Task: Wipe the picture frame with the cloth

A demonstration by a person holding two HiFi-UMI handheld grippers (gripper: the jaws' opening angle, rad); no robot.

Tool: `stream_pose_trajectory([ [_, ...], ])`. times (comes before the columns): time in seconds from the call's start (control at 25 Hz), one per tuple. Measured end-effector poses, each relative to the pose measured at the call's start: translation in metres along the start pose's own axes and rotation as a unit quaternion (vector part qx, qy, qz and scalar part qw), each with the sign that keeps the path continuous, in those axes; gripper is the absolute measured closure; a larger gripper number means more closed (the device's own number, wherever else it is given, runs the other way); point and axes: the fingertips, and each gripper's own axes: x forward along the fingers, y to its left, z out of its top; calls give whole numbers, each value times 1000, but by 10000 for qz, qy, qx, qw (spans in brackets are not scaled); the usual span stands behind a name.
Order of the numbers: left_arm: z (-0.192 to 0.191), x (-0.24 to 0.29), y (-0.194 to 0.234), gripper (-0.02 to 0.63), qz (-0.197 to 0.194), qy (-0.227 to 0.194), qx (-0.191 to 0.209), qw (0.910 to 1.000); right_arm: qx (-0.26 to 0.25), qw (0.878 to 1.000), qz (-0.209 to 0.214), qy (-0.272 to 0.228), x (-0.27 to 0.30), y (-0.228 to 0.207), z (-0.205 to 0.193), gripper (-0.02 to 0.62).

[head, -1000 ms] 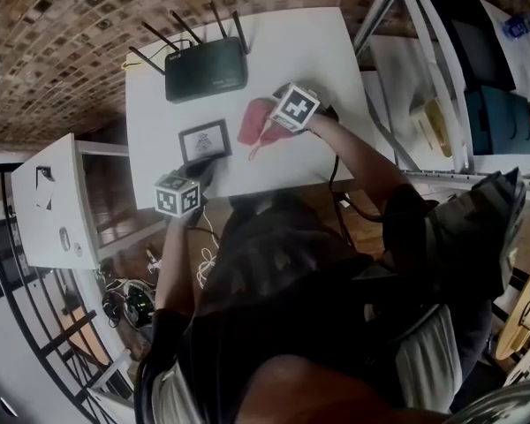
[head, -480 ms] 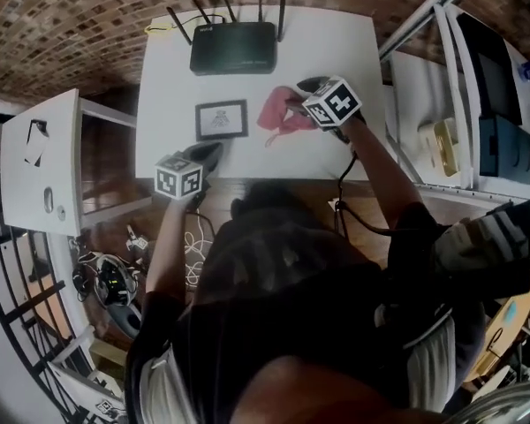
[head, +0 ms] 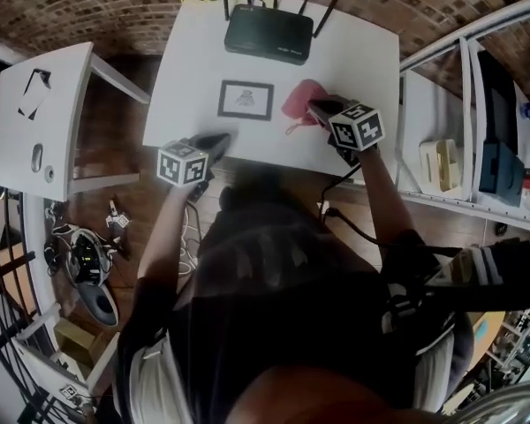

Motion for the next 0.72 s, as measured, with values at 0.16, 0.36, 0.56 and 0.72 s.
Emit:
stream_pose_trajectory([
  [0.16, 1, -14, -6, 604, -36, -341, -154, 9993, 349, 9991, 252, 24, 8, 37, -13, 594],
  [0.36, 2, -23, -22, 604, -347, -439, -117, 9984, 875, 9944, 559, -176, 15, 74, -16, 594],
  [0.56, -15, -33, -30, 604, -546, -354, -98, 9978, 1055, 9919, 696, -117, 26, 107, -26, 594],
  [0.72, -33, -36, -43, 604, -834, -232, -125, 9962, 1160, 9911, 643, -123, 21, 127, -38, 594],
])
